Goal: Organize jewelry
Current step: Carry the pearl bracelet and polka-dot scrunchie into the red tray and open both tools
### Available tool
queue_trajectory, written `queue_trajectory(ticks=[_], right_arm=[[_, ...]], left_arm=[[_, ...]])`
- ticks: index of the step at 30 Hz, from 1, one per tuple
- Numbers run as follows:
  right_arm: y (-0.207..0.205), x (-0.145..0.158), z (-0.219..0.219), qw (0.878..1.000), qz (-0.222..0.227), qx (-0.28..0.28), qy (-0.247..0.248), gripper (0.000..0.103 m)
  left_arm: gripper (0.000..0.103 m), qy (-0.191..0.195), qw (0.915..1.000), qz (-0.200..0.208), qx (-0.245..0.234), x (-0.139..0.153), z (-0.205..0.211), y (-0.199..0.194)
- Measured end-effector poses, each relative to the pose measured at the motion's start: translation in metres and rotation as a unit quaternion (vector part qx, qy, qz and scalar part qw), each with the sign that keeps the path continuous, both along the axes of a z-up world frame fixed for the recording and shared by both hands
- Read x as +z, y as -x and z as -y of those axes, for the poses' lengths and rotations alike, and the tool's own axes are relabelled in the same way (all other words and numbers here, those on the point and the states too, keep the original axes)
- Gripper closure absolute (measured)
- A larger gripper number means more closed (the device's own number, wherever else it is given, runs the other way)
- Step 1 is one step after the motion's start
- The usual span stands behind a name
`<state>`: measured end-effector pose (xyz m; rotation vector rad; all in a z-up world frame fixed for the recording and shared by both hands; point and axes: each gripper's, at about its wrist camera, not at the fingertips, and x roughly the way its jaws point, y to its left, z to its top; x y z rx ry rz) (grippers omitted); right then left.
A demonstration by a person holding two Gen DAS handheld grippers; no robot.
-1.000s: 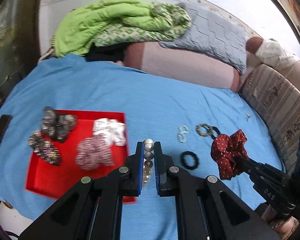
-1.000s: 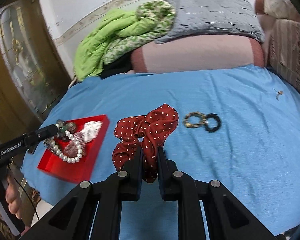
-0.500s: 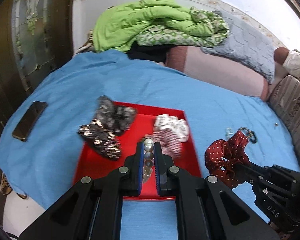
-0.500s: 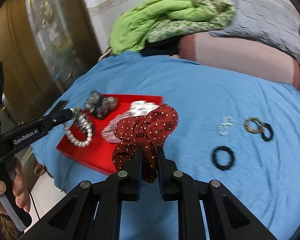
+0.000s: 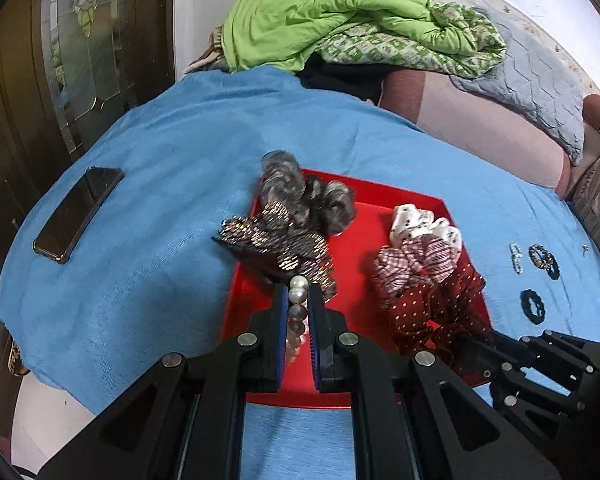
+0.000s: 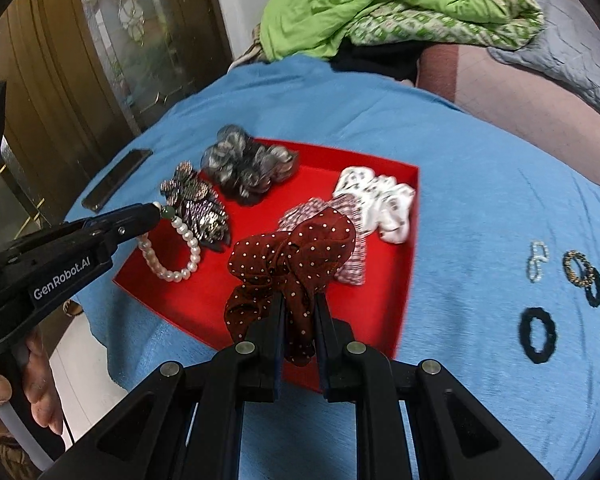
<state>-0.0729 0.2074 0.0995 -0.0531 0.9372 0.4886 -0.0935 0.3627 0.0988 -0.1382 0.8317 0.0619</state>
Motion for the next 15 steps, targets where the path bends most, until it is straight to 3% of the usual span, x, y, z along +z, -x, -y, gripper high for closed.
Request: queue_trajectory(ticks=[12,14,15], right_arm=[[-0.004,-0.019,-0.021,1.0,-0.022,0.017,0.004,0.086],[-0.003,-0.018,-0.021,1.0,-0.022,0.018,0.001,0.084],[-0.002,-0.017,-0.021,1.0,-0.022,0.019,-0.002,0.082]], left_arm=[[0.093,0.017,0.9998,-0.001,0.005,-0.002,-0.008,0.002],[0.087,0.021,0.9997,0.002,0.007,0.003,-0.007,0.006],[0.078,0.022,0.9997,0.005,0.008,0.005,-0.007,0.007]])
